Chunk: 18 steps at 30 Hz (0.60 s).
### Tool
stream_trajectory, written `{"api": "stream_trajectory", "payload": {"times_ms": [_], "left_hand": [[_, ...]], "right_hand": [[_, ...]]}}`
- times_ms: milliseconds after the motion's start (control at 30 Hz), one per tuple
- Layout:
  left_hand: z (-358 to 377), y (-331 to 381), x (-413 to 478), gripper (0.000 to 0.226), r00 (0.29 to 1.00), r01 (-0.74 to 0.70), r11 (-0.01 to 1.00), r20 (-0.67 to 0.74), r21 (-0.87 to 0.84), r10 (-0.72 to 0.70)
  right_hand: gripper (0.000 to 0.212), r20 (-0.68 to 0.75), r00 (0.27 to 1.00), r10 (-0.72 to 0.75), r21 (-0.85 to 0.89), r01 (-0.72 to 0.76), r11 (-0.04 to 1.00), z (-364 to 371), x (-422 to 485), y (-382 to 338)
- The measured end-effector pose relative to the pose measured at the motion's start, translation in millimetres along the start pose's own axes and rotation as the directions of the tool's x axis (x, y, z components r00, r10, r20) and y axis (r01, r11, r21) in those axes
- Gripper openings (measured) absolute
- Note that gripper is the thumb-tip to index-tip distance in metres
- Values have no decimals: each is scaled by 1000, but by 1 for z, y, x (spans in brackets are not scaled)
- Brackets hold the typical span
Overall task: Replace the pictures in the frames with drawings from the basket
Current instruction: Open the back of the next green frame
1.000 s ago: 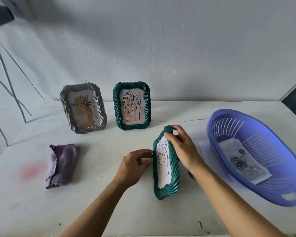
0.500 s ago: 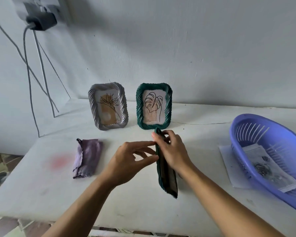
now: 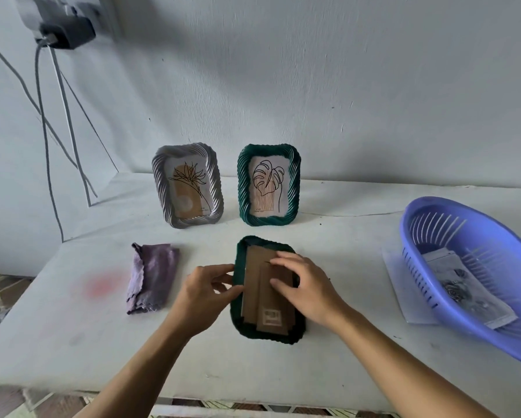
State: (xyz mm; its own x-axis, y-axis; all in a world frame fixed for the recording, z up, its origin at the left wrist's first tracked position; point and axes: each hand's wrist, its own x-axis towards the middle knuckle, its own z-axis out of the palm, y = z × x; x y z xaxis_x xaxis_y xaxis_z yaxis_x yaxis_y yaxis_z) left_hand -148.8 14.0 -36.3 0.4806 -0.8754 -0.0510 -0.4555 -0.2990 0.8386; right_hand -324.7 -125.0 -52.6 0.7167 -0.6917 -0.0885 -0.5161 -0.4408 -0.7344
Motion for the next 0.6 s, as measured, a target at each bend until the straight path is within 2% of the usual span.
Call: {"api": "stream_trajectory", "payload": {"times_ms": [100, 167, 267, 400, 533, 600], "left_hand": [[0, -22, -4, 34, 997, 20, 988, -74, 153, -9], [1, -31, -6, 31, 996, 8, 983, -90, 184, 9], [6, -35, -5, 25, 989, -62, 971, -117, 230, 91], [22, -41, 5, 53, 969, -169, 887, -90, 430, 228], [30, -37, 21, 62, 974, -187, 809, -4, 557, 228], [33, -39, 25, 64, 976, -182, 791, 11, 585, 216]], "right_hand": [[42, -63, 989, -135, -211, 119, 970, 10, -2, 15], [41, -92, 972, -215, -325, 175, 929, 16, -1, 22], [45, -130, 954, -269, -326, 216, 921, 19, 1, 32], [49, -157, 941, -301, -264, 253, 931, 20, 0, 39], [44, -327, 896, -301, -264, 220, 939, 13, 0, 47], [49, -341, 906, -252, -247, 172, 954, 10, 2, 51]]}}
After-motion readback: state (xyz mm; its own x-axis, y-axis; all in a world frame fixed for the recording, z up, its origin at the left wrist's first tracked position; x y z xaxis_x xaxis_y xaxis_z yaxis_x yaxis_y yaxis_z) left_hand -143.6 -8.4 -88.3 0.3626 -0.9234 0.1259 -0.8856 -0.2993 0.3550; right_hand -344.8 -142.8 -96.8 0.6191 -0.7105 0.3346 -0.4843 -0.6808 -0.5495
